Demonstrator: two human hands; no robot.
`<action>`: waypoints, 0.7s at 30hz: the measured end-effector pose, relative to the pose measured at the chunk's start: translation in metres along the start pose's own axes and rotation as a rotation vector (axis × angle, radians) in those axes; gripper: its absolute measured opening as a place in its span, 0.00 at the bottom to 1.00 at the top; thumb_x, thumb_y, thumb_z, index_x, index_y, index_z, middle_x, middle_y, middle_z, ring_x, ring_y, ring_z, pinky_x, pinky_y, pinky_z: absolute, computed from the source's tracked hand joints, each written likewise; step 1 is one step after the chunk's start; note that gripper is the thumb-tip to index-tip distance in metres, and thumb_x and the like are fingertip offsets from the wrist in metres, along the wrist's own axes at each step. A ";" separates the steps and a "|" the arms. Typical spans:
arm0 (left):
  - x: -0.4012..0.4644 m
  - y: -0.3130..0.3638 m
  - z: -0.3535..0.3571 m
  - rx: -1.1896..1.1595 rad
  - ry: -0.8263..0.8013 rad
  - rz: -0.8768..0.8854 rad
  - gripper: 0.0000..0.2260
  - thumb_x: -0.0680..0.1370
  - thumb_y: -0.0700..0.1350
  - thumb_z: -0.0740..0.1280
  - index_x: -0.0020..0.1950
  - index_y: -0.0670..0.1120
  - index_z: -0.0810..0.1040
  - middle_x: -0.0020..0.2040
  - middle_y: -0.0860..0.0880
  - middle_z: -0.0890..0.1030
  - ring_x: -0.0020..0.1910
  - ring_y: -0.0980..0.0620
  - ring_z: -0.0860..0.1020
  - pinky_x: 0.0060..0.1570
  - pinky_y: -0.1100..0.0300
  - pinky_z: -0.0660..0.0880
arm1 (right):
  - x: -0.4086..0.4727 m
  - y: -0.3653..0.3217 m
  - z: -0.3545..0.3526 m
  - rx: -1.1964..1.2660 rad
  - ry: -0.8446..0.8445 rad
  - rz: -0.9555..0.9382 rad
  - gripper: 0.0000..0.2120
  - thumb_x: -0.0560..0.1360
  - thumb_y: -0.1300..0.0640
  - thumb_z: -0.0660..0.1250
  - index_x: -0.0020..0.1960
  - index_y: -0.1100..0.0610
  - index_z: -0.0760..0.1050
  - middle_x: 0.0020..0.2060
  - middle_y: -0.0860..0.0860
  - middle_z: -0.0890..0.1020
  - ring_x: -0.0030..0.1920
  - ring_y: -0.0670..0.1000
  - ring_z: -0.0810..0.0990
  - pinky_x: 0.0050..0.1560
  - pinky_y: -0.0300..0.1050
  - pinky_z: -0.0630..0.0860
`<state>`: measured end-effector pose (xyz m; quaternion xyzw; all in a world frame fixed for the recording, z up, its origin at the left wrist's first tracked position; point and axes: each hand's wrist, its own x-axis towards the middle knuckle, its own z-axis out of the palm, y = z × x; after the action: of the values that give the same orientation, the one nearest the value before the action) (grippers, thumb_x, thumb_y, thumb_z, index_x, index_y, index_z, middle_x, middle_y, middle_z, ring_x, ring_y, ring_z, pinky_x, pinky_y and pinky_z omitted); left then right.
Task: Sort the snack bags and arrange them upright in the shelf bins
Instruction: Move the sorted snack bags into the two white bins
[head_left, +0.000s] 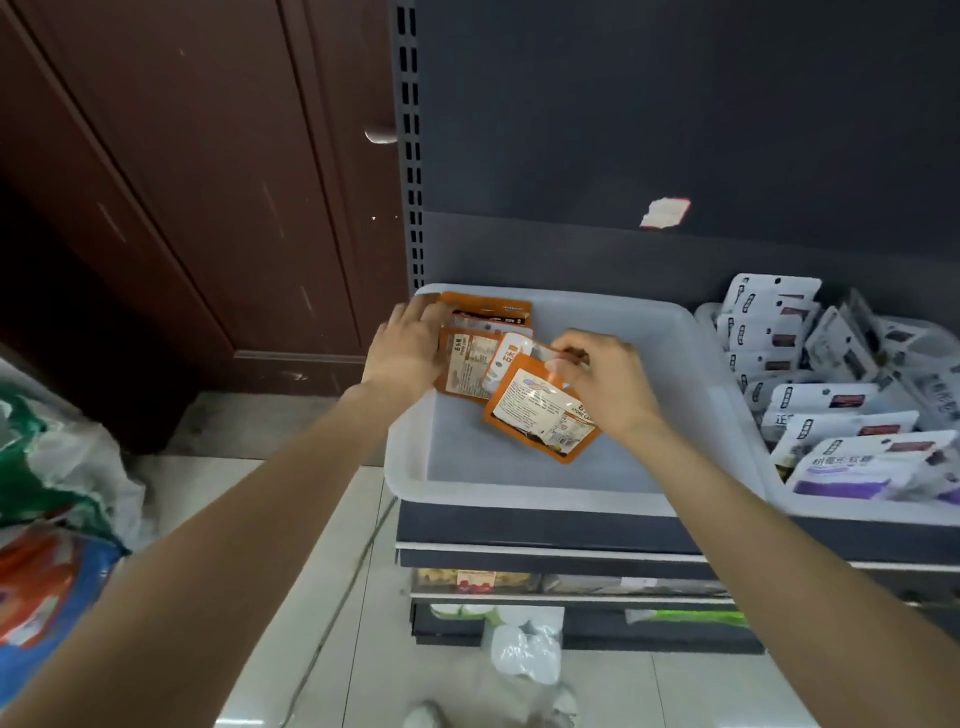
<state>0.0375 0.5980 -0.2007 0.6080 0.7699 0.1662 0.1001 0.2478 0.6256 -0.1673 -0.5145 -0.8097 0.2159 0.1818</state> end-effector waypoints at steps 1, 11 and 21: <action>-0.004 -0.007 -0.001 -0.104 0.016 -0.022 0.26 0.77 0.42 0.66 0.74 0.49 0.63 0.71 0.46 0.66 0.69 0.44 0.64 0.67 0.50 0.64 | 0.004 -0.005 0.006 0.004 -0.003 0.003 0.04 0.77 0.57 0.65 0.50 0.53 0.78 0.49 0.52 0.83 0.50 0.52 0.80 0.50 0.49 0.77; -0.037 -0.045 -0.015 -0.297 -0.192 0.060 0.36 0.71 0.49 0.74 0.75 0.50 0.61 0.75 0.50 0.61 0.71 0.50 0.65 0.67 0.57 0.64 | 0.043 -0.050 0.069 -0.185 -0.026 -0.002 0.09 0.80 0.57 0.59 0.55 0.54 0.77 0.56 0.53 0.79 0.54 0.56 0.77 0.48 0.46 0.72; -0.044 -0.031 -0.019 -0.107 -0.108 0.034 0.28 0.75 0.52 0.68 0.73 0.50 0.64 0.73 0.47 0.66 0.70 0.45 0.66 0.66 0.45 0.67 | 0.020 -0.042 0.053 -0.150 0.079 -0.083 0.17 0.77 0.57 0.66 0.65 0.55 0.74 0.63 0.51 0.75 0.64 0.53 0.71 0.61 0.47 0.69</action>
<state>0.0133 0.5465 -0.1964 0.6227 0.7430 0.1759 0.1710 0.1802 0.6197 -0.1882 -0.5009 -0.8364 0.1266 0.1834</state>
